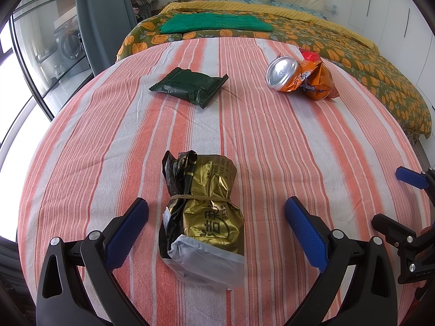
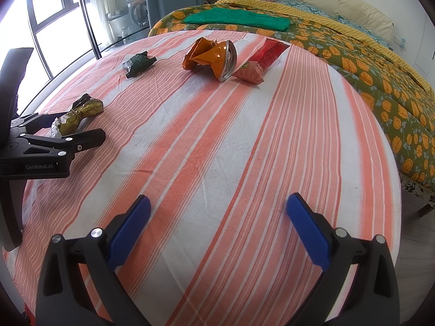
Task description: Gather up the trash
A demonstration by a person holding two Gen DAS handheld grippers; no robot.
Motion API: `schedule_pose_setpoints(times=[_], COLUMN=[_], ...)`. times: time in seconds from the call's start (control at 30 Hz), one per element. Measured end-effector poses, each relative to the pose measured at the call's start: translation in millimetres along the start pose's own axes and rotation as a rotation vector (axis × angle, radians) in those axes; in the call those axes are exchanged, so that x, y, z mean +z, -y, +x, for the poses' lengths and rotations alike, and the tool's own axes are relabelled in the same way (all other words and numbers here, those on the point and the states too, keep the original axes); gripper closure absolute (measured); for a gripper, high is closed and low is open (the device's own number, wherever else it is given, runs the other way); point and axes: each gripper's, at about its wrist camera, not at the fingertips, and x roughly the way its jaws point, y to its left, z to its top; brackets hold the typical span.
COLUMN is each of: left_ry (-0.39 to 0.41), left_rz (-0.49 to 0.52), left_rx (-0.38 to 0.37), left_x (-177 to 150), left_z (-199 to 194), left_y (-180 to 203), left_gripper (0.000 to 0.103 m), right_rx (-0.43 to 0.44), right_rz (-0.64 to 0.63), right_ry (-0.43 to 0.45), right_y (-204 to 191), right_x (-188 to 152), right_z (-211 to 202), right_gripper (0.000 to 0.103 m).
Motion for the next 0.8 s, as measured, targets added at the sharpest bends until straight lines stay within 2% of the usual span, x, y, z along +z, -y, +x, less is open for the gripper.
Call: schedule_pose_setpoints(times=[0.3, 0.5, 0.63, 0.8], left_ry=[0.0, 0.0, 0.0, 0.0], left_rz=[0.0, 0.0, 0.0, 0.0], left_rx=[0.0, 0.0, 0.0, 0.0], left_x=[0.1, 0.0, 0.0, 0.0], left_z=[0.1, 0.0, 0.0, 0.0], left_y=[-0.1, -0.1, -0.2, -0.1], left_gripper=[0.004, 0.004, 0.004, 0.004], right_rx=[0.003, 0.041, 0.054, 0.133], right_rz=[0.001, 0.018, 0.03, 0.117], right_ry=[0.0, 0.017, 0.068, 0.06], right_y=[0.3, 11.3, 22.3, 25.1], right_x=[-0.4, 5.3, 38.2, 95.8], right_z=[0.0, -7.1, -17.2, -3.8], right_gripper=[0.005, 0.006, 0.006, 0.006])
